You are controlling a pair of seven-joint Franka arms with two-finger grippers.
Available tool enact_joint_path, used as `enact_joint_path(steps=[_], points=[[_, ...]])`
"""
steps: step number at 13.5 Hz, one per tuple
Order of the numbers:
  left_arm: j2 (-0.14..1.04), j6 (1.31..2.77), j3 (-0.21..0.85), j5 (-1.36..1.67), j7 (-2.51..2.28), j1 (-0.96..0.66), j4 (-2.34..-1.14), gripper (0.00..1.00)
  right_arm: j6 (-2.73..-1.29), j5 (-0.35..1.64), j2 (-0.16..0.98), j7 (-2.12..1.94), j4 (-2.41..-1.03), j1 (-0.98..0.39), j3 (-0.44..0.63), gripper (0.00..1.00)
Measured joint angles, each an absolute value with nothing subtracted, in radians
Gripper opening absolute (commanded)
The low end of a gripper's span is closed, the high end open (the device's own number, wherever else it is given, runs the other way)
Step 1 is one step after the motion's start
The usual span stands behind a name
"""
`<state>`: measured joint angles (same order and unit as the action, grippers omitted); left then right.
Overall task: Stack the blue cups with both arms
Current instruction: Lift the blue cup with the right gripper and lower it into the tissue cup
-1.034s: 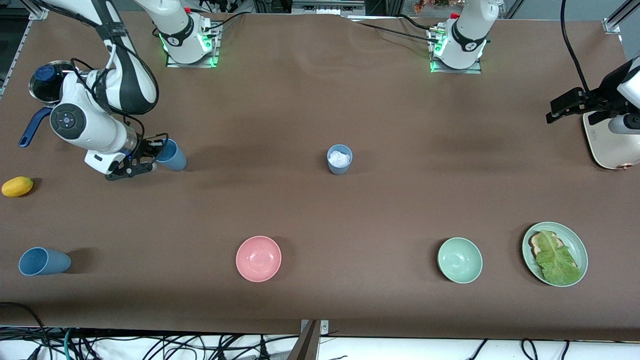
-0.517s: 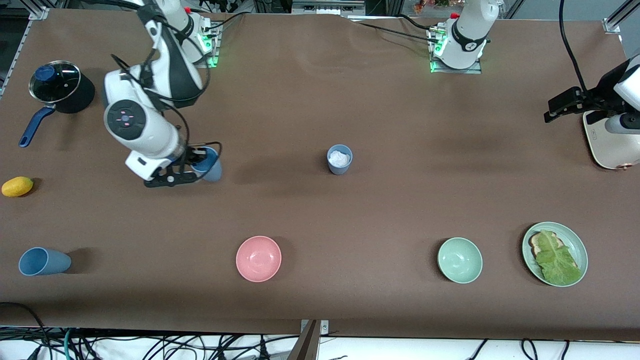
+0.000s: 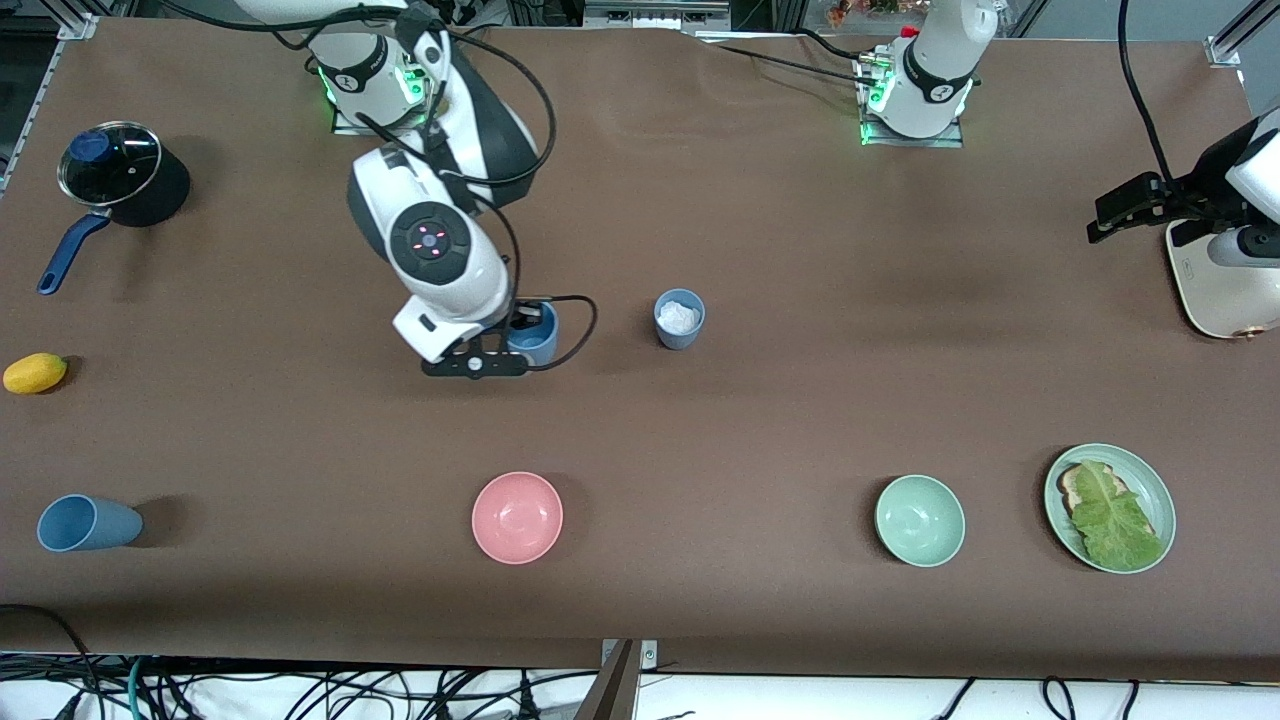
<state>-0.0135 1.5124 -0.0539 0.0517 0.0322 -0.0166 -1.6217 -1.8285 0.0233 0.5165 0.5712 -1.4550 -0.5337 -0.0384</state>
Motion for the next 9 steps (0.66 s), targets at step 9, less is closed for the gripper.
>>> enact_joint_path(steps=[9], points=[[-0.013, 1.511, -0.054, 0.052, 0.032, -0.017, -1.621, 1.00, -1.827, 0.172, 0.646, 0.759, -1.245, -0.660, -0.038, 0.00]])
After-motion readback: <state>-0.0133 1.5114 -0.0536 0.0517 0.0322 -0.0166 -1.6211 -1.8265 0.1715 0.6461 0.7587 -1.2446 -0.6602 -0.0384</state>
